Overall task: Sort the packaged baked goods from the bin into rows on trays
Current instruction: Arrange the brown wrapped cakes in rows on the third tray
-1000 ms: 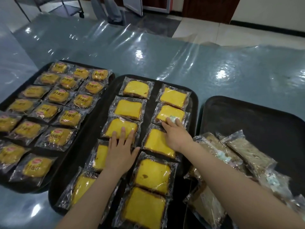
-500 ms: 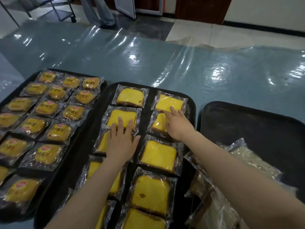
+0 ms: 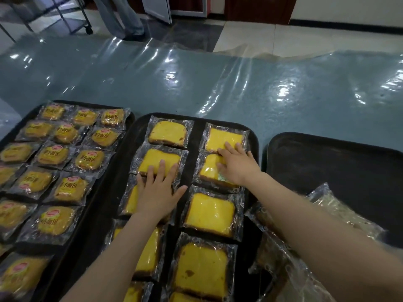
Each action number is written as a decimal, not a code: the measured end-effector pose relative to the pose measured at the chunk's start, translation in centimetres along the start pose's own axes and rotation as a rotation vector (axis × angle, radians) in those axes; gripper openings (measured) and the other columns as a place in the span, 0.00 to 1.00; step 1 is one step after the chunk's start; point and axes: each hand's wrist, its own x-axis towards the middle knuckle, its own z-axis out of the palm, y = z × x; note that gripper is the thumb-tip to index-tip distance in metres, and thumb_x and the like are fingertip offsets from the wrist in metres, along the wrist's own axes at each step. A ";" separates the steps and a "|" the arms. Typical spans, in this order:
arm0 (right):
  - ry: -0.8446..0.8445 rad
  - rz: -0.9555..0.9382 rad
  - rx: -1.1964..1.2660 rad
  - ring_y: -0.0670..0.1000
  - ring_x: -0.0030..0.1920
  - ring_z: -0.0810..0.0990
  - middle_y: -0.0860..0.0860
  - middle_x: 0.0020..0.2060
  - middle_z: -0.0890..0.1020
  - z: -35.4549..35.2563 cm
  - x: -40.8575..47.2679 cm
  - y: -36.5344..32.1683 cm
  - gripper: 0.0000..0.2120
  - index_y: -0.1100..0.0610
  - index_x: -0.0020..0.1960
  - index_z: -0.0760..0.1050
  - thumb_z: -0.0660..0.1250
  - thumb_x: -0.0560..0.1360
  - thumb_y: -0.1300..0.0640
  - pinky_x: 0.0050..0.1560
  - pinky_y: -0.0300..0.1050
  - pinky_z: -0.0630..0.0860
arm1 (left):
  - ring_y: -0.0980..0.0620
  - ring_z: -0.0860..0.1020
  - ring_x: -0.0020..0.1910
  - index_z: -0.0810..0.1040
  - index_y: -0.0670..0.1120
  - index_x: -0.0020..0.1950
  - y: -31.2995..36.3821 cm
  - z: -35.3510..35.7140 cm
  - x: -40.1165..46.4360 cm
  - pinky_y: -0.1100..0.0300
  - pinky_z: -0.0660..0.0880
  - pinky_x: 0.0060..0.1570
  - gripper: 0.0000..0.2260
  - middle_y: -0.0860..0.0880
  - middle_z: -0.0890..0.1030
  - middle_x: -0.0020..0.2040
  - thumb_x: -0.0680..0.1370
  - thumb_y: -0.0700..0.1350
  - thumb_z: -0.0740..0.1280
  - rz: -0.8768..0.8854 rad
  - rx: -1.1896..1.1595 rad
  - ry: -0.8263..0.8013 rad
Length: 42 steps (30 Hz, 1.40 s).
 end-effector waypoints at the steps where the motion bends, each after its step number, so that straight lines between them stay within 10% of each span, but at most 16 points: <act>1: 0.013 -0.007 0.014 0.57 0.77 0.43 0.51 0.78 0.47 -0.2 -0.4 0.0 0.28 0.49 0.78 0.51 0.54 0.81 0.45 0.73 0.62 0.46 | 0.42 0.40 0.76 0.33 0.59 0.74 0.3 -0.2 -0.3 0.40 0.38 0.70 0.33 0.48 0.39 0.77 0.73 0.69 0.41 0.003 0.000 0.012; 20: 0.164 0.132 0.113 0.52 0.77 0.54 0.50 0.77 0.57 -0.5 -27.1 12.6 0.28 0.45 0.76 0.58 0.63 0.78 0.50 0.73 0.45 0.54 | 0.56 0.37 0.74 0.41 0.52 0.77 13.1 -4.7 -12.9 0.58 0.37 0.72 0.31 0.53 0.39 0.77 0.80 0.60 0.51 0.367 -0.243 0.169; 26: 0.175 0.272 0.061 0.52 0.74 0.60 0.50 0.75 0.62 1.4 -29.2 16.0 0.28 0.48 0.74 0.62 0.60 0.77 0.40 0.70 0.46 0.62 | 0.54 0.39 0.75 0.42 0.53 0.78 18.3 -2.9 -14.7 0.58 0.38 0.71 0.32 0.53 0.39 0.77 0.80 0.61 0.54 0.446 -0.179 0.071; 30: 0.254 0.425 0.186 0.53 0.57 0.75 0.50 0.57 0.77 1.1 -29.6 17.5 0.22 0.51 0.58 0.70 0.58 0.76 0.35 0.53 0.50 0.75 | 0.54 0.41 0.76 0.45 0.52 0.78 21.7 -1.7 -14.5 0.57 0.40 0.71 0.34 0.52 0.43 0.78 0.78 0.64 0.54 0.453 -0.153 -0.037; 42: 0.588 0.308 0.227 0.52 0.51 0.79 0.50 0.54 0.80 -0.4 -26.5 24.1 0.13 0.51 0.62 0.75 0.58 0.80 0.54 0.46 0.45 0.74 | 0.54 0.59 0.74 0.58 0.56 0.75 27.3 0.1 -9.0 0.59 0.61 0.68 0.23 0.55 0.62 0.75 0.81 0.46 0.57 0.377 -0.310 0.073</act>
